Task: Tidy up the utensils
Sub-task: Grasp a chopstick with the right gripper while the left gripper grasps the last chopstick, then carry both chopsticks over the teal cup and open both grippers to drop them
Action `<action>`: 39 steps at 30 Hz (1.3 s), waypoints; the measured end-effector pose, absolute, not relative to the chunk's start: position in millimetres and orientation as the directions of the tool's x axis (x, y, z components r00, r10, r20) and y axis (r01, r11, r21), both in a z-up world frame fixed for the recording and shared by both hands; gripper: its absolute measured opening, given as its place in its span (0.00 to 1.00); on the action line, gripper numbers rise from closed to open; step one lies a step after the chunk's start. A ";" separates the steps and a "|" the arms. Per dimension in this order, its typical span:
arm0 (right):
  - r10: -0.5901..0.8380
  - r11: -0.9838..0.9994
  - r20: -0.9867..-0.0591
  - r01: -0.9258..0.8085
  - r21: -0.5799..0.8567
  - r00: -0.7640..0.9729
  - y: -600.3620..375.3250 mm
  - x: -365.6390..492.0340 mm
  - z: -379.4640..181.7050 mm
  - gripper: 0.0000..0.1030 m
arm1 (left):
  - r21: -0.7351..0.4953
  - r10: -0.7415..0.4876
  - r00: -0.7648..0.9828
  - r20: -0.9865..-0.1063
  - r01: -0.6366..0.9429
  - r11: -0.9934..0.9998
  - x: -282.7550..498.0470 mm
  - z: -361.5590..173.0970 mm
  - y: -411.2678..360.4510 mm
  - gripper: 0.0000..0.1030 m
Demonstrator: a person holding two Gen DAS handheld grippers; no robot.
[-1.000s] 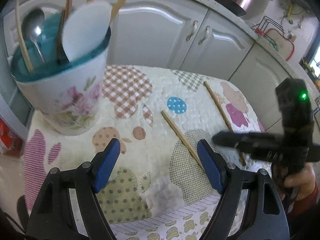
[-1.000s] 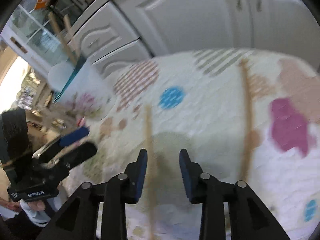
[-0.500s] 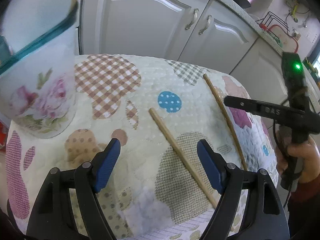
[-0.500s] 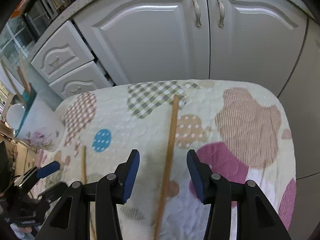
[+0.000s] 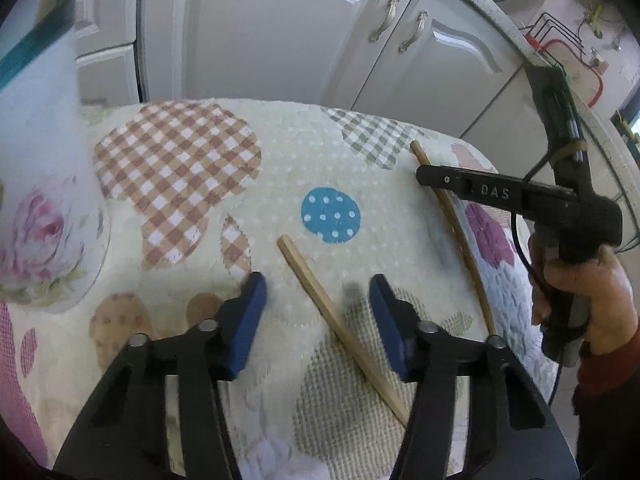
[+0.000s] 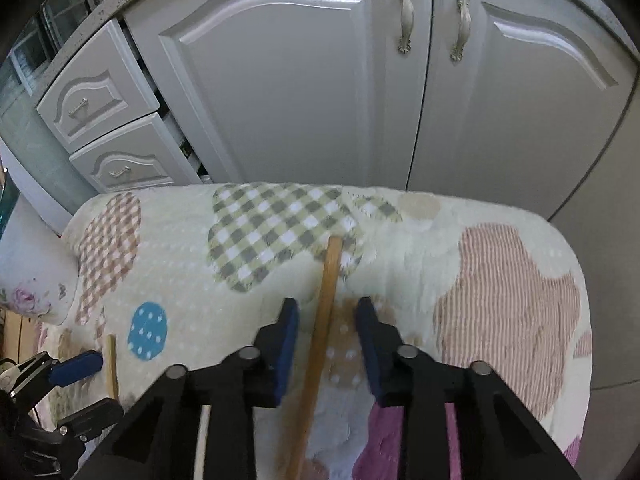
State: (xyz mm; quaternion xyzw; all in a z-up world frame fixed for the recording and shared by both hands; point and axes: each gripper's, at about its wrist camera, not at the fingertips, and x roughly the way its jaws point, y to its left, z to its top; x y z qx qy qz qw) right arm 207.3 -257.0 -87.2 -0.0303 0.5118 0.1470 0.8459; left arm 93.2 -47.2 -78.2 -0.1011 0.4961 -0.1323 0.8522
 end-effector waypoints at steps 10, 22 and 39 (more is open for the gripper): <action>0.296 0.931 -0.854 -0.331 0.156 0.427 -244.7 192.2 -69.1 0.07 | -0.346 -0.377 0.485 -0.789 0.157 0.925 90.9 -74.1 -36.4 0.08; 0.475 0.861 -0.716 -0.440 0.257 0.511 -245.4 110.7 19.5 0.06 | -0.337 -0.404 0.600 -0.691 0.227 0.914 34.9 -7.8 -10.4 0.05; 0.535 0.817 -0.648 -0.526 0.236 0.542 -218.7 75.0 67.4 0.06 | -0.331 -0.400 0.698 -0.594 0.241 0.912 6.2 46.7 19.0 0.04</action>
